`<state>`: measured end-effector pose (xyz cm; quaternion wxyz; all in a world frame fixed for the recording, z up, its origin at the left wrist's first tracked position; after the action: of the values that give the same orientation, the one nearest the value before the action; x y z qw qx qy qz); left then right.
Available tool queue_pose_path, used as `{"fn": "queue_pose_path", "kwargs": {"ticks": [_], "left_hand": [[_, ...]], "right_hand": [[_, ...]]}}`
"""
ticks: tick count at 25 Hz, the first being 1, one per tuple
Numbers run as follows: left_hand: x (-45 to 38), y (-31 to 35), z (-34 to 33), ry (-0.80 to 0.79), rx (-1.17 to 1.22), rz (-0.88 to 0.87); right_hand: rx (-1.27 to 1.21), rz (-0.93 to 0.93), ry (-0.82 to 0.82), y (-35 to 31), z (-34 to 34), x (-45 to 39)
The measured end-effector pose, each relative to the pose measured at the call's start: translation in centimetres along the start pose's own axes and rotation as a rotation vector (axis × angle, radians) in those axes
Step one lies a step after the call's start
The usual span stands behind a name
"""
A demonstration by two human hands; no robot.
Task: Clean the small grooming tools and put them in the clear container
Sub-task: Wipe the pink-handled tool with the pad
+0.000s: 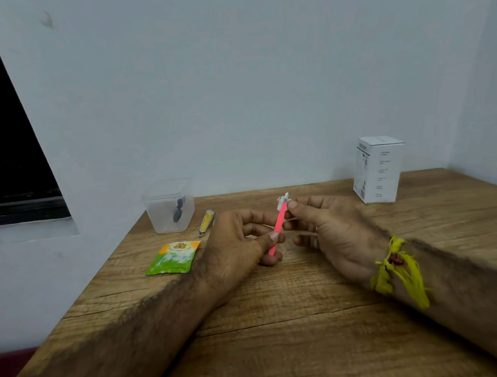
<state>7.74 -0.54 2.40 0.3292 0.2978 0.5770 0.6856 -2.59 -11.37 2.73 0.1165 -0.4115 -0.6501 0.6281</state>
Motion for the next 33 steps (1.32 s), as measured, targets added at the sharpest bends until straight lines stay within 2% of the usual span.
{"fn": "queue_pose_path", "kwargs": {"ticks": [12, 21, 26, 33], "left_hand": [[0.1, 0.1, 0.2, 0.033, -0.032, -0.012], [0.7, 0.4, 0.4, 0.066, 0.076, -0.023], [1.0, 0.9, 0.6, 0.082, 0.105, -0.053], [1.1, 0.7, 0.7, 0.105, 0.130, -0.039]], "right_hand": [[0.036, 0.029, 0.002, -0.2, -0.1, 0.0], [0.198, 0.089, -0.040, -0.1, -0.5, 0.4], [0.175, 0.109, -0.007, -0.4, -0.3, 0.4], [0.199, 0.099, -0.059, -0.3, -1.0, 0.7]]}}
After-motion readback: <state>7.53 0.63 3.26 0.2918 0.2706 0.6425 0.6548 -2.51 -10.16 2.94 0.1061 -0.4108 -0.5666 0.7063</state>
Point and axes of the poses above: each hand's wrist, its own x-axis away from the middle knuckle, its own z-axis out of the back of the hand, y = z × x, the point moved 8 cm from there along -x, towards the middle knuckle, and after that the axes turned 15 degrees about z, right-handed, at the moved point
